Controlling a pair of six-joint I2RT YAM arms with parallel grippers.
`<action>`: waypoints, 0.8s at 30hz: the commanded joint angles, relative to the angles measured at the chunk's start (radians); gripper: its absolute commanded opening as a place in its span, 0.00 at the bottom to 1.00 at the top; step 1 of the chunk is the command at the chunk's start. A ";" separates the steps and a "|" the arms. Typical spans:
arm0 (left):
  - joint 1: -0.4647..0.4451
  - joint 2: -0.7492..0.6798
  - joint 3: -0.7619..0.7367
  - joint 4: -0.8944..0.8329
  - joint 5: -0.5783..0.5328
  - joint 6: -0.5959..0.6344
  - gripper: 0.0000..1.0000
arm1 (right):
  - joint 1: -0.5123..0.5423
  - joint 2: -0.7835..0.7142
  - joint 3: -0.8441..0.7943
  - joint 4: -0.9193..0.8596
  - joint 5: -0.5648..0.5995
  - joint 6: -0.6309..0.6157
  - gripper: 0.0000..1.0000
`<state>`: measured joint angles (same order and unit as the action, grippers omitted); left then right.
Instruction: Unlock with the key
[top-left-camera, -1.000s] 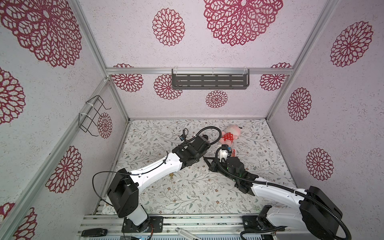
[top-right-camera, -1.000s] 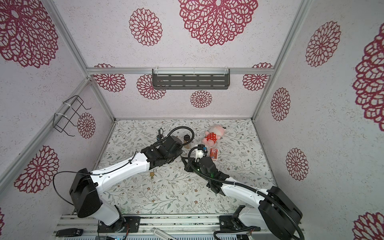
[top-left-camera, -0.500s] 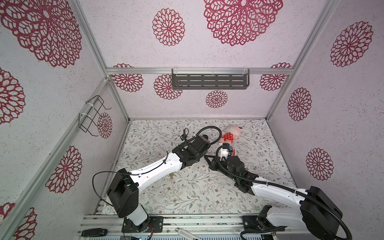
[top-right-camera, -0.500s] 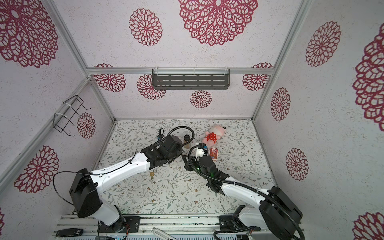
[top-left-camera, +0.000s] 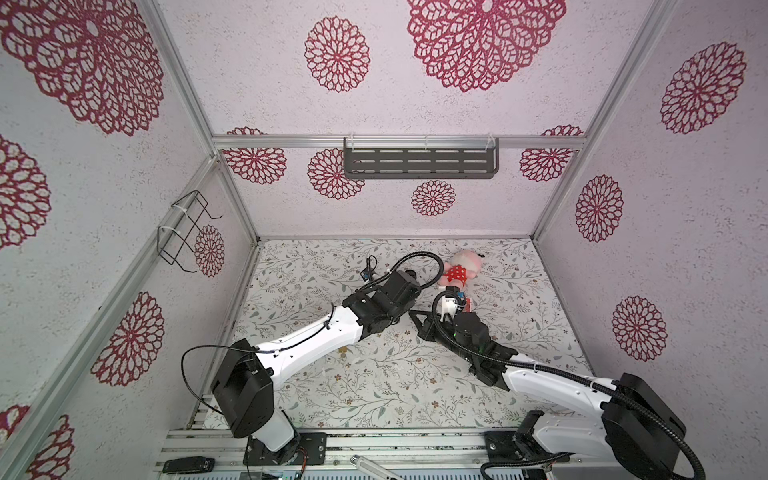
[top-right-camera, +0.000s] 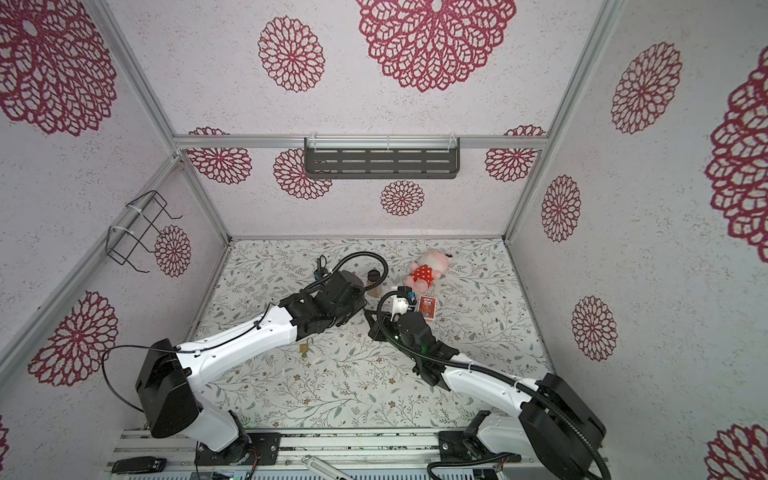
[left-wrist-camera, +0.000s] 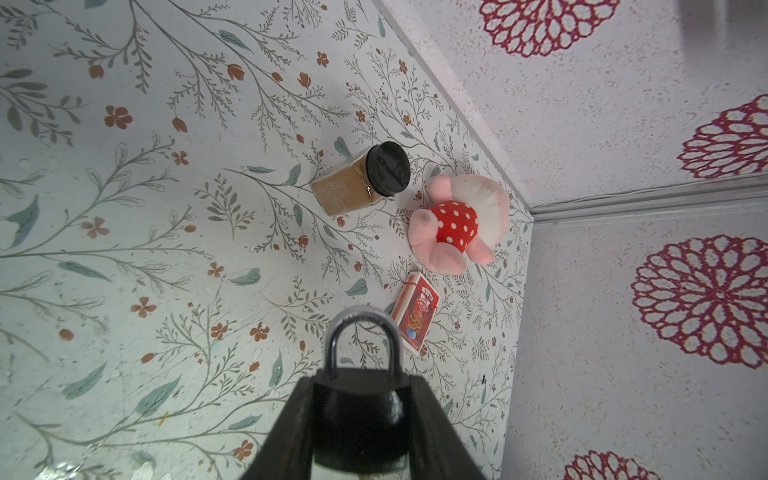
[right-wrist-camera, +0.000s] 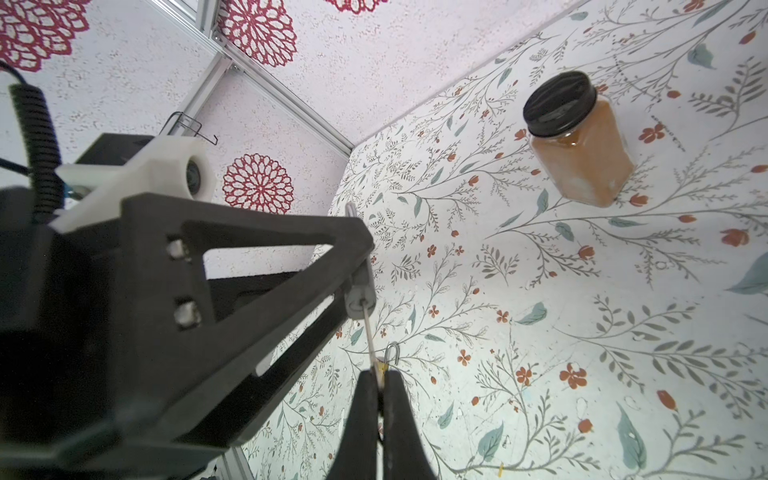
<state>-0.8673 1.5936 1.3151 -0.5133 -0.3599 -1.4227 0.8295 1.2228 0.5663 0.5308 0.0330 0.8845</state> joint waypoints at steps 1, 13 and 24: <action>-0.015 -0.038 0.001 0.027 -0.010 0.001 0.00 | 0.003 -0.017 0.027 0.027 0.027 -0.018 0.00; -0.024 -0.062 -0.028 0.067 0.022 -0.029 0.00 | 0.003 -0.035 0.060 -0.010 0.106 -0.080 0.00; -0.043 -0.070 -0.026 0.094 0.035 -0.040 0.00 | 0.005 -0.033 0.093 0.012 0.137 -0.188 0.00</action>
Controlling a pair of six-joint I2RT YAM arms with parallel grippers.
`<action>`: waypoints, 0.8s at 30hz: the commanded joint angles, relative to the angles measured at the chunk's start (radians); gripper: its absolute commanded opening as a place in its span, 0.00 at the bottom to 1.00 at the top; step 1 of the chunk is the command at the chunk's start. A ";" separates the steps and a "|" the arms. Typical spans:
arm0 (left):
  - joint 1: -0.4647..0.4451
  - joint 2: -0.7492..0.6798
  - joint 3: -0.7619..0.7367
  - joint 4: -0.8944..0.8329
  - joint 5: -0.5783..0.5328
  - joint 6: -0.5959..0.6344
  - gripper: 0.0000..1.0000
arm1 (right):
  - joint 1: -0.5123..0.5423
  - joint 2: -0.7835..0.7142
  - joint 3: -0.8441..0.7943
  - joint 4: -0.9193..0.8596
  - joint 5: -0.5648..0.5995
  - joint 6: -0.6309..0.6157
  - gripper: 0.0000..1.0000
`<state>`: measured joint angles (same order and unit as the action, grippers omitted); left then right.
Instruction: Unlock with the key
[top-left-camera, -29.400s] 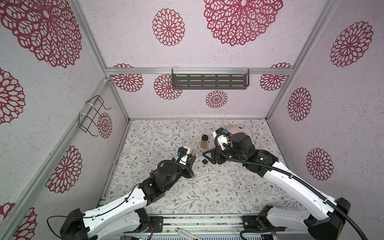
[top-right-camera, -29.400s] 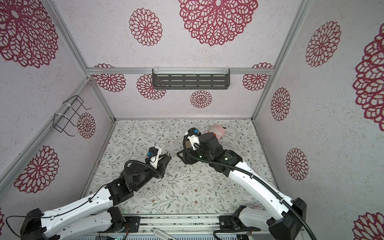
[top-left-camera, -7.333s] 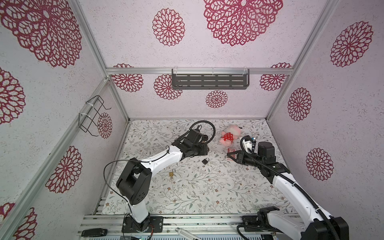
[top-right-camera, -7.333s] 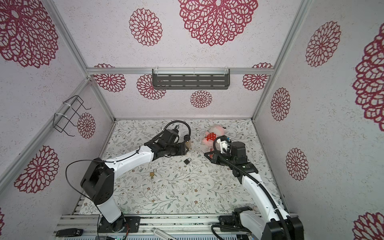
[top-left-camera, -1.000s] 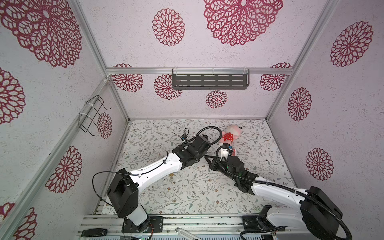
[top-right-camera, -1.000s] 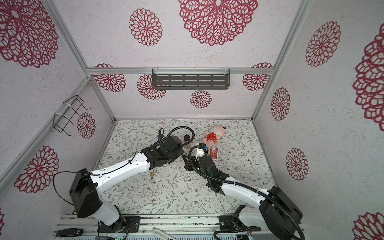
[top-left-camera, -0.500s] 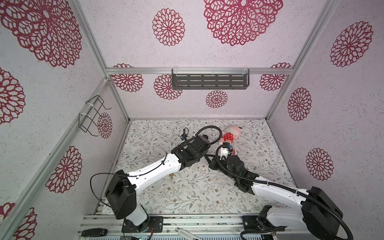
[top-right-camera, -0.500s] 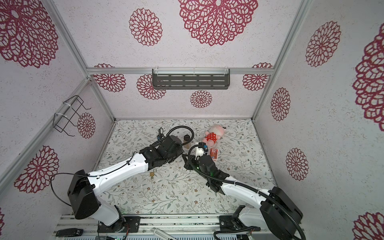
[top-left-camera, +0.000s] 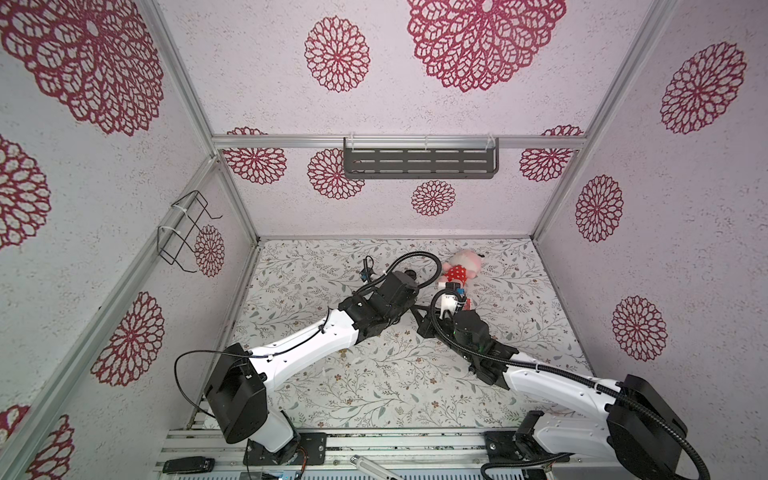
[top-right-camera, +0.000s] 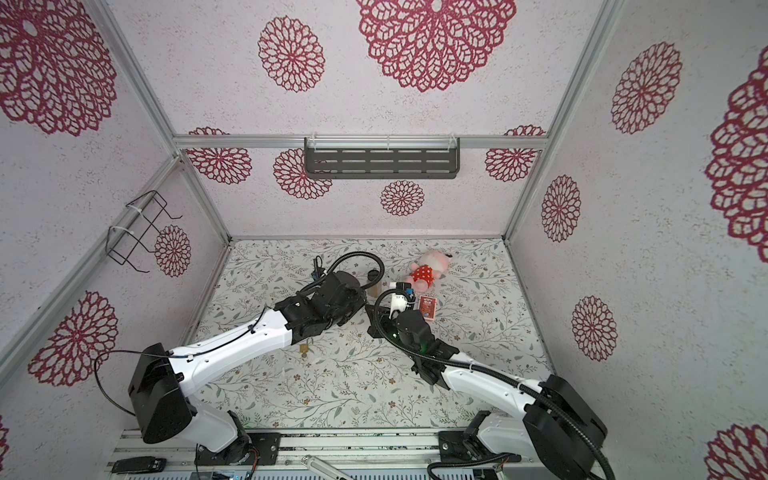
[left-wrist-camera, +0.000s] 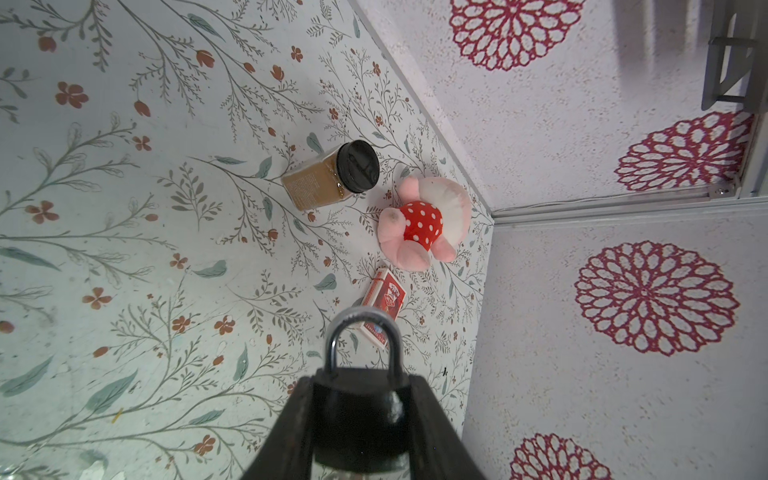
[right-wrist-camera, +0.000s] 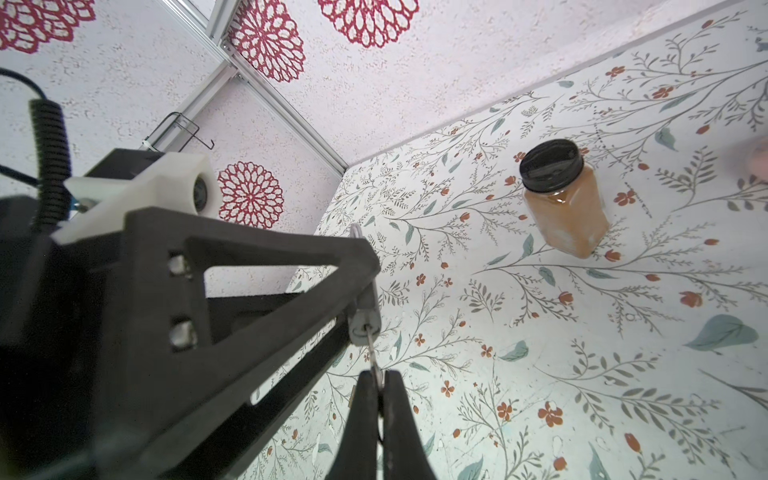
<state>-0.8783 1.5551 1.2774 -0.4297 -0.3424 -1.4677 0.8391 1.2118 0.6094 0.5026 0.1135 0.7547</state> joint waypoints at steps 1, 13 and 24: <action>-0.041 -0.029 0.019 -0.001 0.001 0.011 0.00 | -0.005 -0.023 0.056 0.040 0.052 -0.071 0.00; -0.048 -0.033 0.022 -0.002 -0.021 0.009 0.00 | -0.005 -0.021 0.053 0.097 -0.029 -0.103 0.00; -0.021 -0.066 -0.012 0.000 -0.079 0.023 0.00 | -0.035 -0.066 0.019 0.051 -0.157 -0.037 0.22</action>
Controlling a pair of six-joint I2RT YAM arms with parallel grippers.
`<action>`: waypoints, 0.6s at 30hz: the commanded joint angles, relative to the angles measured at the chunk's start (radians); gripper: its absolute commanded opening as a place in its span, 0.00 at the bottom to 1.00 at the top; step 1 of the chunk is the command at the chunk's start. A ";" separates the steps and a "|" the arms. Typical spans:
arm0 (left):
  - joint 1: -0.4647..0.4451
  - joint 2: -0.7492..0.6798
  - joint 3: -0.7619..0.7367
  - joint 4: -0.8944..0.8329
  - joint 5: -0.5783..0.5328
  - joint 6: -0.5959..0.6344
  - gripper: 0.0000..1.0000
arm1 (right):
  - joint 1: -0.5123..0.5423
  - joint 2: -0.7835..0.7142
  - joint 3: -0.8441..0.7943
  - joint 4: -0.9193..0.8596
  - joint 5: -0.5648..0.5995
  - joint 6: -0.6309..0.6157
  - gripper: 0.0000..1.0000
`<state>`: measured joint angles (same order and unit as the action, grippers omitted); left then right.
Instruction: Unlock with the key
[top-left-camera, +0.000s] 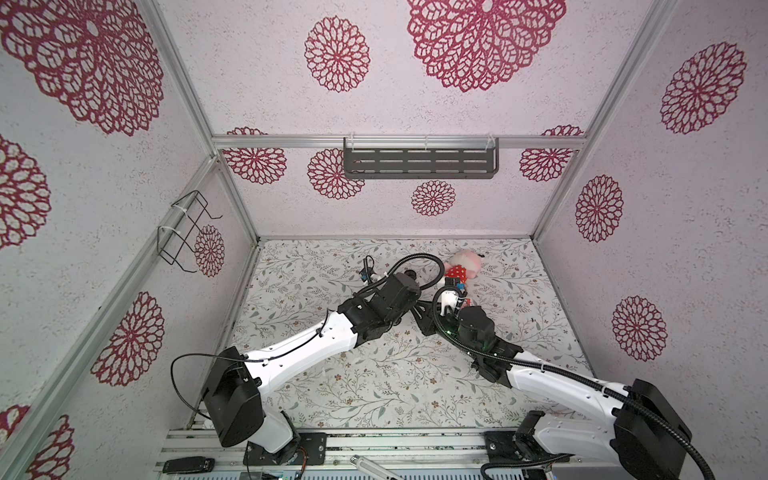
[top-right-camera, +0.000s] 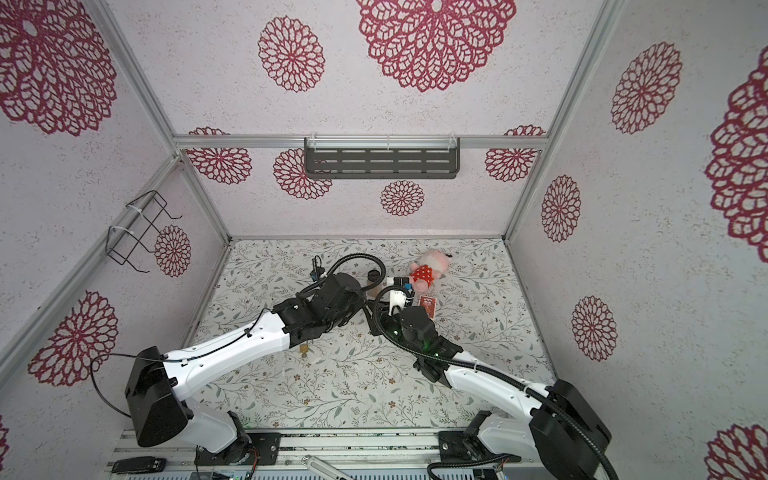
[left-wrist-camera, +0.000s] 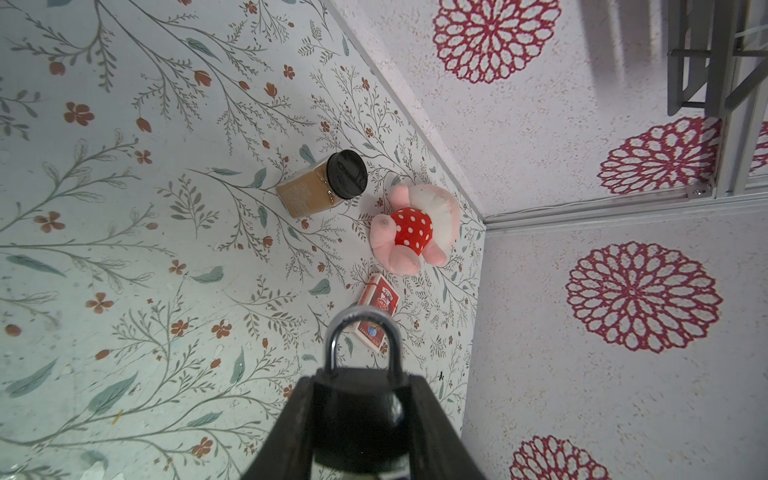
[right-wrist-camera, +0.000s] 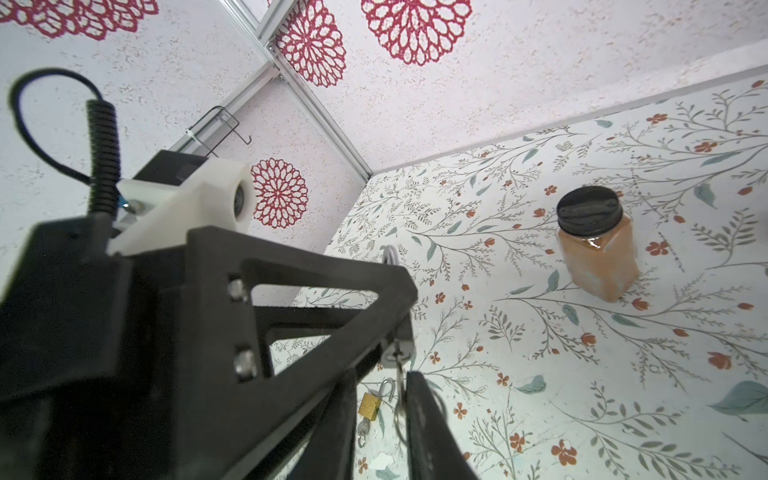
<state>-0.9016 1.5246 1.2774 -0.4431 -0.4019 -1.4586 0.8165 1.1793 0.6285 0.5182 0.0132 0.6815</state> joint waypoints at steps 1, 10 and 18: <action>0.004 -0.037 -0.012 0.014 -0.020 0.014 0.00 | -0.016 -0.033 -0.005 0.033 -0.060 0.048 0.21; 0.006 -0.036 -0.011 0.029 -0.014 0.018 0.00 | -0.054 -0.023 -0.037 0.077 -0.089 0.111 0.16; 0.007 -0.034 -0.009 0.029 -0.015 0.023 0.00 | -0.056 -0.005 -0.044 0.129 -0.139 0.120 0.13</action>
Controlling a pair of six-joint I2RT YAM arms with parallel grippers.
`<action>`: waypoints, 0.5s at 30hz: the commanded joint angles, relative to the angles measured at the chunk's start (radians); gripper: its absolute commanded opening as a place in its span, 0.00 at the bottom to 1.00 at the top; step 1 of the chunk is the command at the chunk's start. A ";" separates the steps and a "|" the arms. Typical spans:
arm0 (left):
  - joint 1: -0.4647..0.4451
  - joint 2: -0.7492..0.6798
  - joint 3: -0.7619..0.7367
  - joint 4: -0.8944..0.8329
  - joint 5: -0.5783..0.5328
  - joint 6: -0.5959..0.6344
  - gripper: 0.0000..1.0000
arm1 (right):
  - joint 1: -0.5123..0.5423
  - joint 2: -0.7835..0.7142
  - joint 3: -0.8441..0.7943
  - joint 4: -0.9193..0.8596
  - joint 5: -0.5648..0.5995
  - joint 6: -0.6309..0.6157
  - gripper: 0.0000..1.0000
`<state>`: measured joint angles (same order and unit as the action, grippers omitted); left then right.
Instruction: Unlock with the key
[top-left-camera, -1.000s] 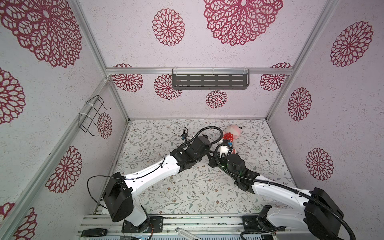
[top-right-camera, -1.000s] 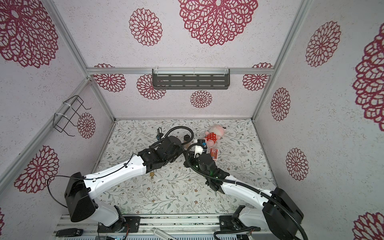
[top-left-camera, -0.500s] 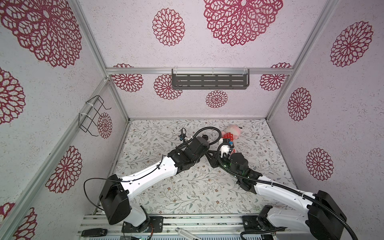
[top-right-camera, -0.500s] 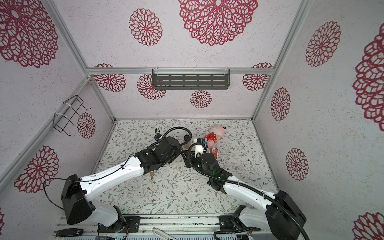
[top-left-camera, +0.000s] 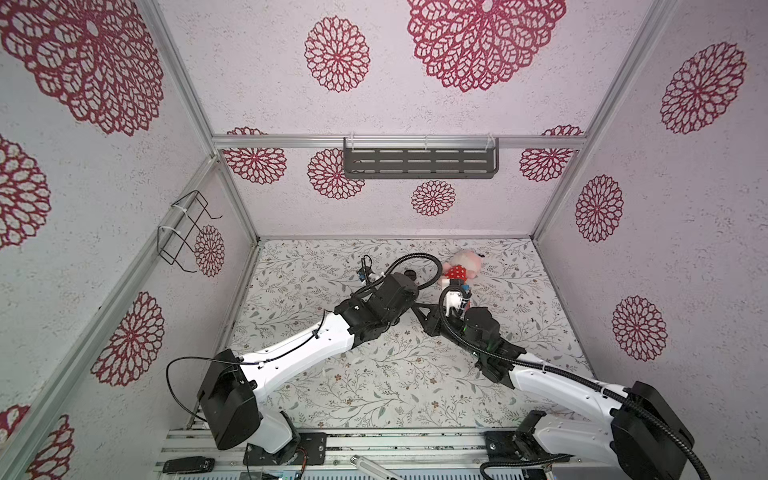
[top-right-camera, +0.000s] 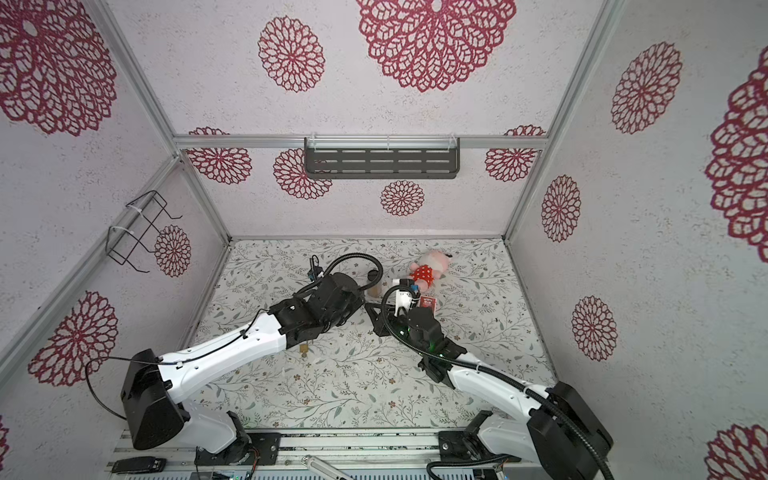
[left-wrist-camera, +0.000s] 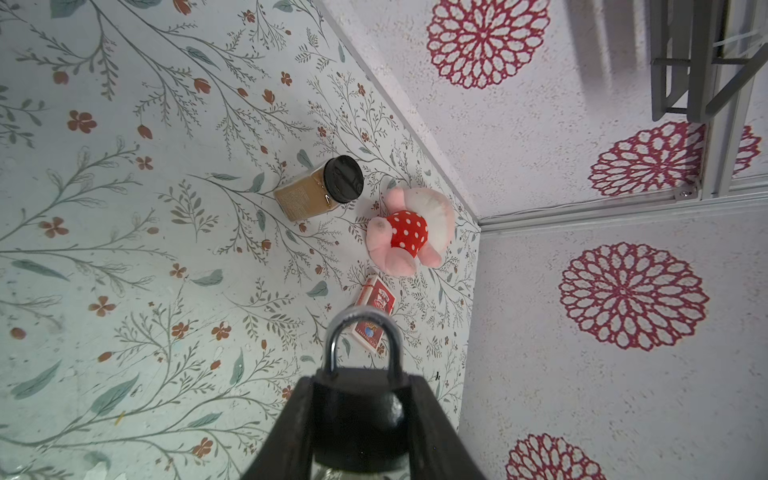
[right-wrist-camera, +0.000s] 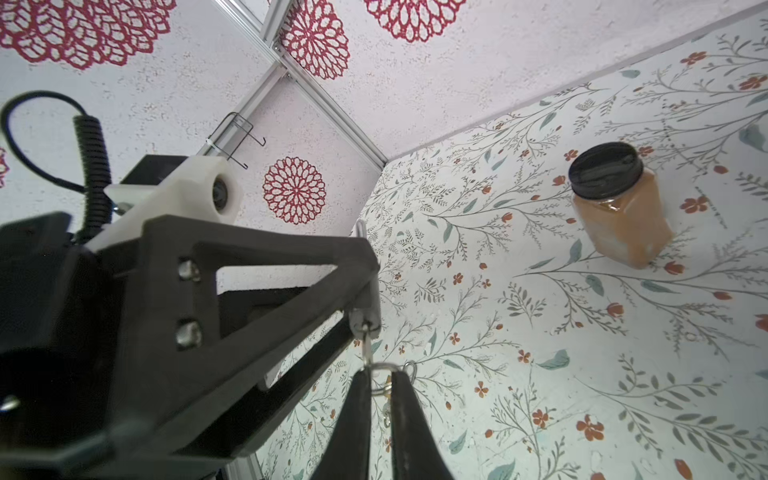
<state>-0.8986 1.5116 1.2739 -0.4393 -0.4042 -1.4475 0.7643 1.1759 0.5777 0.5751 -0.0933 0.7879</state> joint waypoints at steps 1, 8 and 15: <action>0.004 -0.019 -0.005 0.026 -0.013 0.012 0.00 | -0.003 -0.002 0.007 0.073 -0.033 0.014 0.13; 0.003 -0.018 0.004 0.030 -0.009 0.015 0.00 | -0.003 0.003 0.015 0.060 -0.026 0.008 0.10; -0.003 -0.022 0.004 0.042 0.012 0.013 0.00 | -0.003 0.016 0.022 0.055 -0.013 0.007 0.03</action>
<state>-0.8986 1.5116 1.2739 -0.4389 -0.4015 -1.4433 0.7643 1.1893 0.5777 0.5919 -0.1093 0.7891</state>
